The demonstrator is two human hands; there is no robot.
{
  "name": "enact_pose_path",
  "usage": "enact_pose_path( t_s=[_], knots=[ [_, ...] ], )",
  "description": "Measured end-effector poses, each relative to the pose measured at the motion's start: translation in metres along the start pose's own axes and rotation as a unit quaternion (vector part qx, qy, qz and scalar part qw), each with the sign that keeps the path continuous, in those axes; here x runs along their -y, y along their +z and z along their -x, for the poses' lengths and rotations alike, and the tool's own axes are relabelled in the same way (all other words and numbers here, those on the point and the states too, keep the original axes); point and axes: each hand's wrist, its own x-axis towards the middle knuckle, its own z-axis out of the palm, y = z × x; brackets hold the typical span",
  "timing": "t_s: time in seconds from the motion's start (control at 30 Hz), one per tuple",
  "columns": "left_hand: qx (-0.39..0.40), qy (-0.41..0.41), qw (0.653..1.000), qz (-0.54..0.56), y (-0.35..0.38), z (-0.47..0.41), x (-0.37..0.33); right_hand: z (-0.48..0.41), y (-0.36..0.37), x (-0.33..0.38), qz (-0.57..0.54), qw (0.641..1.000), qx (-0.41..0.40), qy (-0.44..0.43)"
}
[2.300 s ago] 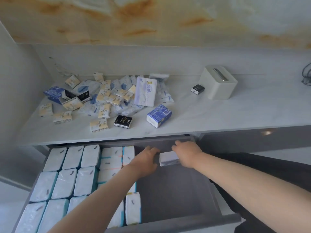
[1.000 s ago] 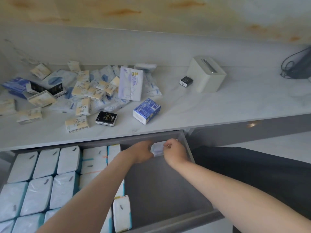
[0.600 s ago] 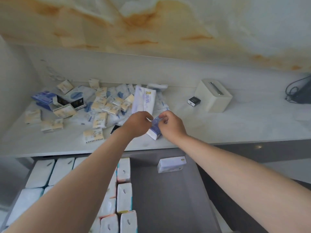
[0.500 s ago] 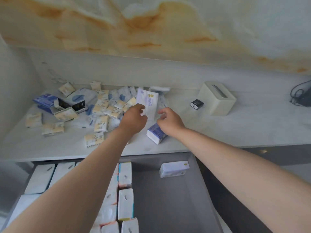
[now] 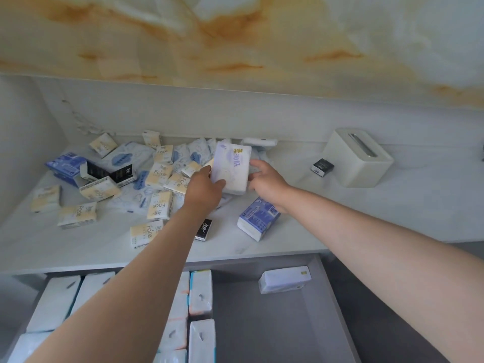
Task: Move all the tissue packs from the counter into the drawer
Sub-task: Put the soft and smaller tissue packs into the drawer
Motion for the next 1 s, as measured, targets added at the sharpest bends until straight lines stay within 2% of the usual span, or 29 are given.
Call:
enact_pose_path(
  t_s=[0.13, 0.23, 0.4, 0.53, 0.63, 0.73, 0.9, 1.0],
  knots=[
    [-0.027, -0.004, 0.994, 0.105, -0.008, 0.014, -0.005, 0.012, -0.007, 0.009, -0.055, 0.998, -0.012, -0.012],
    [-0.026, 0.011, 0.986, 0.162, -0.02, 0.029, -0.013, 0.027, -0.009, 0.014, -0.075, 0.996, -0.052, -0.025],
    [0.074, 0.005, 0.976, 0.203, -0.041, 0.061, -0.016, 0.055, -0.018, 0.012, -0.113, 0.993, -0.011, -0.018],
    [0.125, -0.002, 0.983, 0.131, -0.048, 0.087, -0.013, 0.089, -0.027, 0.009, -0.046, 0.998, 0.019, -0.027],
    [0.118, 0.018, 0.989, 0.088, -0.051, 0.103, -0.007, 0.113, -0.031, 0.008, -0.026, 0.997, 0.062, -0.035],
    [0.101, 0.074, 0.988, 0.092, -0.055, 0.119, -0.002, 0.129, -0.036, 0.004, 0.025, 0.996, 0.066, -0.055],
    [0.152, 0.129, 0.979, -0.037, -0.05, 0.142, -0.005, 0.148, -0.042, -0.012, 0.154, 0.98, 0.086, -0.089],
    [0.174, 0.126, 0.976, -0.037, -0.037, 0.154, -0.001, 0.162, -0.046, -0.025, 0.218, 0.965, 0.1, -0.103]
  ],
)
